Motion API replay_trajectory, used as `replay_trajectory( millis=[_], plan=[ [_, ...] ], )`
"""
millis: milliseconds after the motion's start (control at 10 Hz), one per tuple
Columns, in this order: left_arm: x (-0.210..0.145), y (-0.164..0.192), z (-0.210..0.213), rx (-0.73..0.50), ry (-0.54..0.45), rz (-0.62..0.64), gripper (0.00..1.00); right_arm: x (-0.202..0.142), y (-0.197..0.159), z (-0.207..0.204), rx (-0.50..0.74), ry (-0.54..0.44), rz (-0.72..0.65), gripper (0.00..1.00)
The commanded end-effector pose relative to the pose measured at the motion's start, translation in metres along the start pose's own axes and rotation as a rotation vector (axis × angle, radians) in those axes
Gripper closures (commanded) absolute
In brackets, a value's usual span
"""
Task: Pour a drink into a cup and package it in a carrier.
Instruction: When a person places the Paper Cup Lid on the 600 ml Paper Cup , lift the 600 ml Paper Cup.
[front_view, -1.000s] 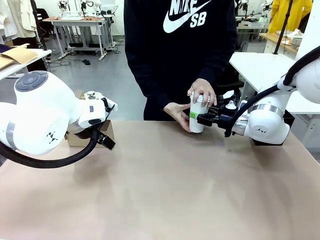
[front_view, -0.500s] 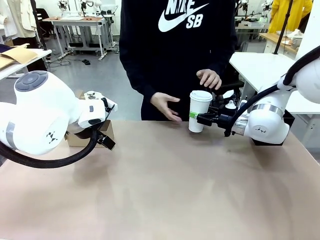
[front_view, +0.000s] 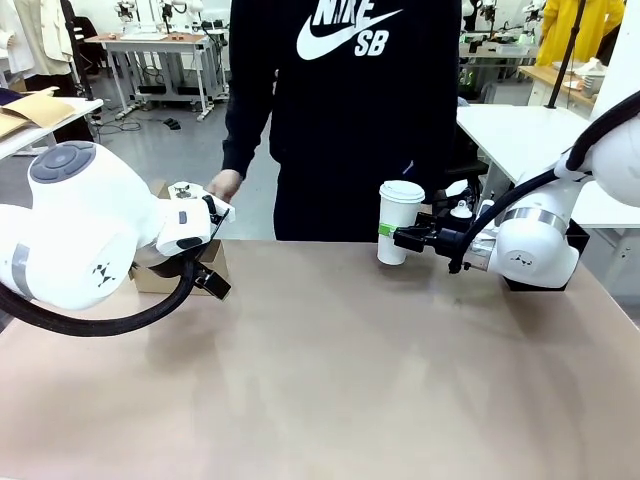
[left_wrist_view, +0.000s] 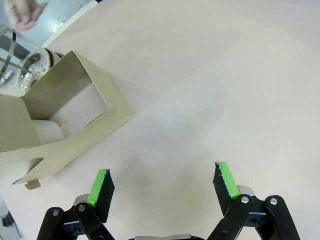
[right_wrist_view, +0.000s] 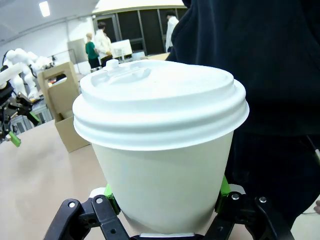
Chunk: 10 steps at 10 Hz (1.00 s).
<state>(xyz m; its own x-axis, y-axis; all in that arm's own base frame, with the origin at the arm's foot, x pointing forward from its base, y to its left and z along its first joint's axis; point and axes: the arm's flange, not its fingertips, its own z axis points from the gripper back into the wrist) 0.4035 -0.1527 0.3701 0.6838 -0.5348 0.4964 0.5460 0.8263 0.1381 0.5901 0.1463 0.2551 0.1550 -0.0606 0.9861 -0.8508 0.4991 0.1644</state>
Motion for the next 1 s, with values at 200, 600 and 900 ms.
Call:
replay_trajectory(
  millis=[200, 600, 900],
  plan=[
    [-0.0002, 0.0007, 0.0004, -0.002, -0.001, 0.001, 0.0, 0.0055, 0.0017, -0.0027, 0.0, -0.007, -0.009, 0.19],
    [-0.0002, 0.0007, 0.0004, -0.002, -0.001, 0.001, 0.0, 0.0055, 0.0017, -0.0027, 0.0, -0.007, -0.009, 0.19],
    [-0.0002, 0.0007, 0.0004, -0.002, -0.001, 0.001, 0.0, 0.0055, 0.0017, -0.0027, 0.0, -0.007, -0.009, 0.19]
  ],
)
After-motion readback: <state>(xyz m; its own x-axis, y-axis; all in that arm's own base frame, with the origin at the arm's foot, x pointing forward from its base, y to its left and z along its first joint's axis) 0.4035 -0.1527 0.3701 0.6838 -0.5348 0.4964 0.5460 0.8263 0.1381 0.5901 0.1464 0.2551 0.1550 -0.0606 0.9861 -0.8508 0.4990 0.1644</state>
